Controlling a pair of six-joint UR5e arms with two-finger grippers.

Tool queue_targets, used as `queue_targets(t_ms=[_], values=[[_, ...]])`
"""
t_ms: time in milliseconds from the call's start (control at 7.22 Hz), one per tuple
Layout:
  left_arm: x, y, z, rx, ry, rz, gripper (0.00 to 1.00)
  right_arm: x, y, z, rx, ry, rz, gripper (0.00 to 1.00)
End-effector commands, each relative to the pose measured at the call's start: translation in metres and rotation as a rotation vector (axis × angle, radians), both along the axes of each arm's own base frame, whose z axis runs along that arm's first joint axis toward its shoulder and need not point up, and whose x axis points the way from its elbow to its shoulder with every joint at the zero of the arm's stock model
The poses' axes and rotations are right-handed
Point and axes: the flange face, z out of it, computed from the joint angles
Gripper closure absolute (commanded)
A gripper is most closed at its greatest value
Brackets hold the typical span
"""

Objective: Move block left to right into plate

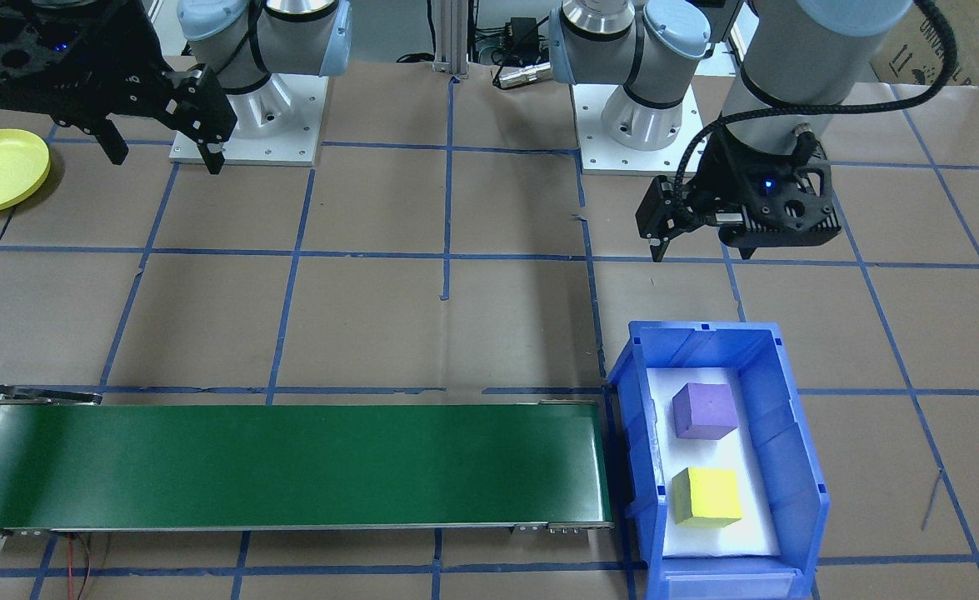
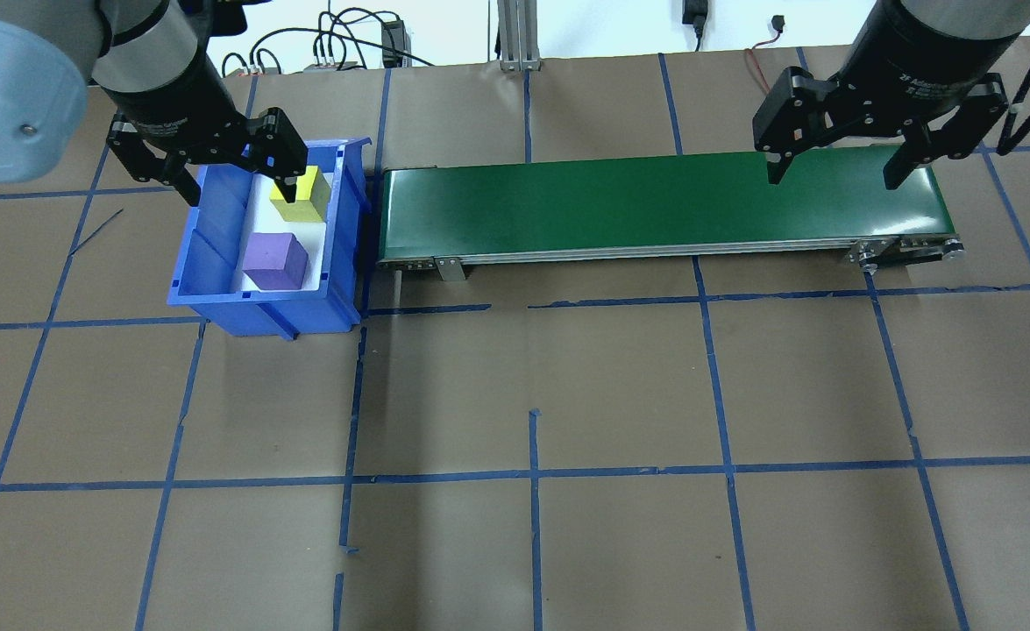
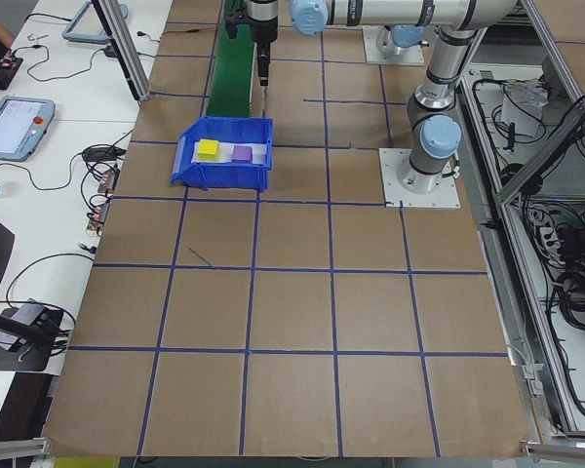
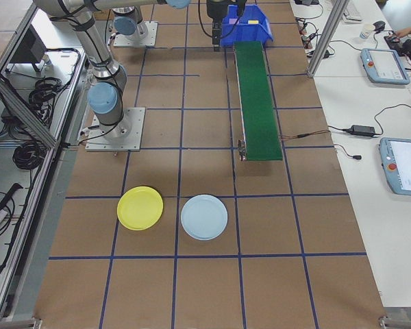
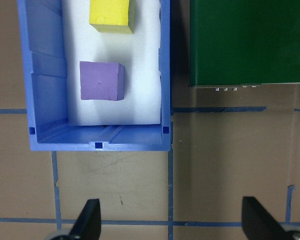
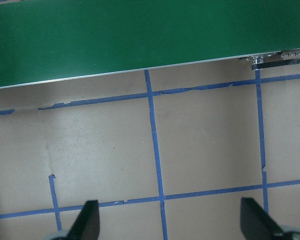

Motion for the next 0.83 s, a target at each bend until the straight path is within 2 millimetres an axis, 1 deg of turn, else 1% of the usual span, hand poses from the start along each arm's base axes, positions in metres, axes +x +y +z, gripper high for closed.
queue_targets(t_ms=[0,139,277,416,554,693], values=[[0.038,-0.022,-0.015,-0.008,0.002,-0.002,0.0,0.0,0.0,0.0,0.0,0.001,0.0,0.0],[0.043,-0.035,-0.036,0.013,0.008,0.007,0.0,0.0,0.0,0.0,-0.002,-0.001,0.0,0.0],[0.045,-0.057,-0.063,0.007,0.008,-0.005,0.0,0.0,0.0,0.0,0.0,0.001,0.0,0.0],[0.047,-0.072,-0.094,0.024,0.009,-0.019,0.0,0.0,0.0,0.0,-0.002,-0.001,0.0,0.0],[0.048,-0.081,-0.12,0.046,0.008,-0.058,0.0,0.0,0.0,0.0,-0.002,-0.001,0.0,0.0],[0.049,-0.084,-0.143,0.077,0.011,-0.072,0.0,0.0,0.0,0.0,-0.002,-0.001,0.0,0.0]])
